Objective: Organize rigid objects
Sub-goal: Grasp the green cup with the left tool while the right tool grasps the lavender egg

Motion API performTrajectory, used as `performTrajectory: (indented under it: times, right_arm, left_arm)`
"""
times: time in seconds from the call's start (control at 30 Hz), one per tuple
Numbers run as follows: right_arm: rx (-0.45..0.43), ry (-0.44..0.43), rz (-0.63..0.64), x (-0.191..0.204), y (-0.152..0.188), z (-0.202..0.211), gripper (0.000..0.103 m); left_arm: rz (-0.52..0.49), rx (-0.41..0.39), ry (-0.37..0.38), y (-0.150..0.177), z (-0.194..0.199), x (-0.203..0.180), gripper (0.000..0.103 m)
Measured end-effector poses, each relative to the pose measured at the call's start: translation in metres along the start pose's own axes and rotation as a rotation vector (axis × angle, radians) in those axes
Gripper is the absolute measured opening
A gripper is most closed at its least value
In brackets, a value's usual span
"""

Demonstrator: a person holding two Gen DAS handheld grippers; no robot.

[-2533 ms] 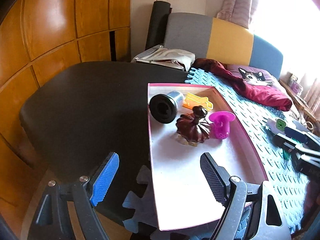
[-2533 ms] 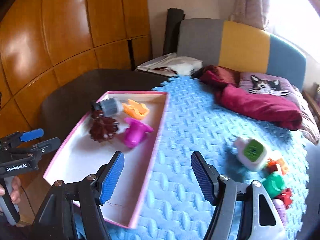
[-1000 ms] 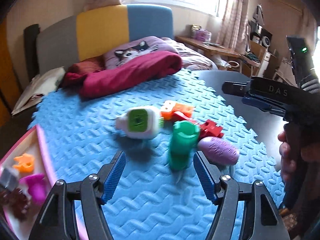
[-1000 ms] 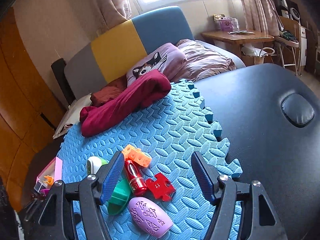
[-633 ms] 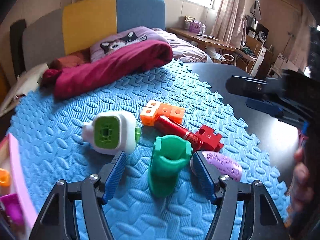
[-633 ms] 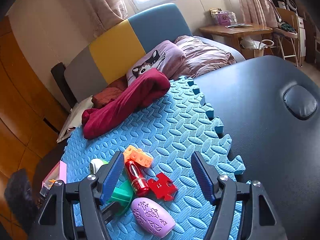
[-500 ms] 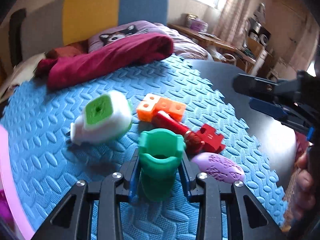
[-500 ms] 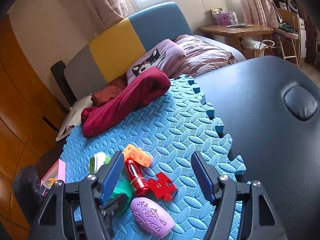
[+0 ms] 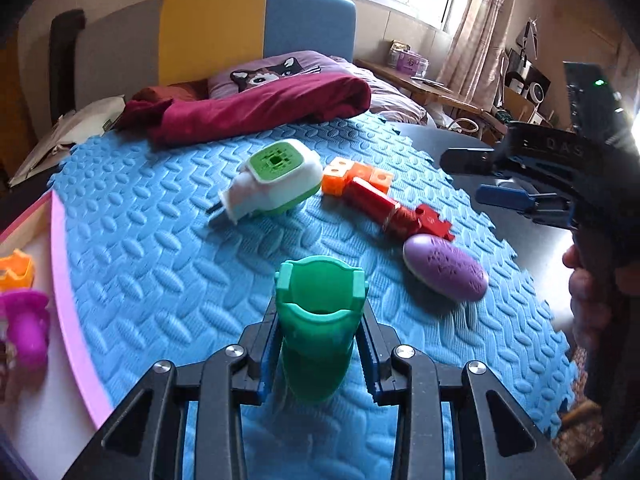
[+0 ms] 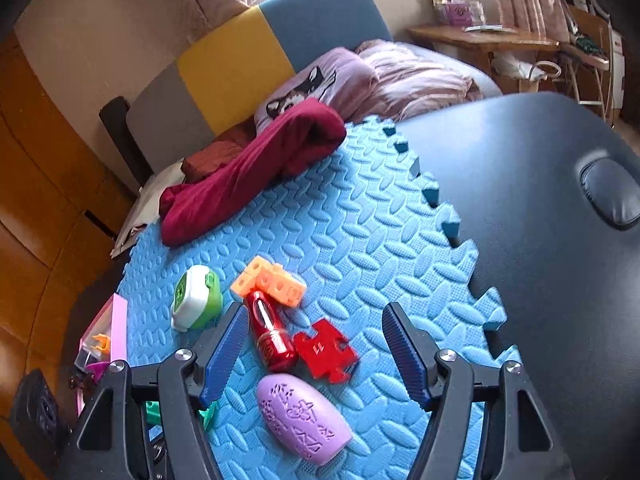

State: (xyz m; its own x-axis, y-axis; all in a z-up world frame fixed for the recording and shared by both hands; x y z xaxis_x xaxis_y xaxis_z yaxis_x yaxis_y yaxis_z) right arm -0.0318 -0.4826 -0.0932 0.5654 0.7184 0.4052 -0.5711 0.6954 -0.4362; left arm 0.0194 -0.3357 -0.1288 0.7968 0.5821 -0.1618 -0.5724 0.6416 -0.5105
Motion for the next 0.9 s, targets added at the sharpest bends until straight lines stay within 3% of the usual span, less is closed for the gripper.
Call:
performTrajectory:
  times: [0.17,0.47,0.5,0.6,0.8,0.9]
  right_arm:
    - [0.113,-0.047,-0.002,0.004,0.016,-0.014,0.068]
    - [0.280,0.004,0.157,0.032,0.055,-0.041,0.069]
    - [0.272,0.049,0.216,0.037,0.057,-0.042,0.068]
    - [0.233,0.198,0.383,0.050,0.067,-0.048,0.044]
    - [0.209,0.222,0.414,0.053,0.070,-0.052,0.045]
    - [0.200,0.203,0.434,0.055,0.073,-0.054,0.054]
  left_arm:
    - [0.003,-0.004,-0.003,0.010,0.004,0.002,0.035]
    - [0.022,-0.002,0.011,0.015,0.008,0.006,0.035]
    - [0.024,-0.003,0.011,0.016,0.009,0.007,0.035]
    - [0.034,-0.005,0.012,0.020,0.013,0.009,0.035]
    - [0.040,-0.040,0.010,0.026,0.033,0.010,0.035]
    - [0.036,-0.056,0.012,0.026,0.041,0.009,0.035]
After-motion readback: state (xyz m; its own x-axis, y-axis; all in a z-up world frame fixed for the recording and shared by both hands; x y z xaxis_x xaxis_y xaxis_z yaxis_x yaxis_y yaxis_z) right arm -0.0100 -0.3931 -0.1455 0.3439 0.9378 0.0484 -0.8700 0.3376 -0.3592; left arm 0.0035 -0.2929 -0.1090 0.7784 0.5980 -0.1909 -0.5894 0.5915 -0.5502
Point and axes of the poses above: each gripper's, at about its wrist camera, not at the fingertips, and z roughly against the way its jaws point, x to its left, y to its underside, the point moved 9 cm from there along -z, roughly the way its jaws point, and after that the axes turned 9 degrees about x, right-handed, at the moved point
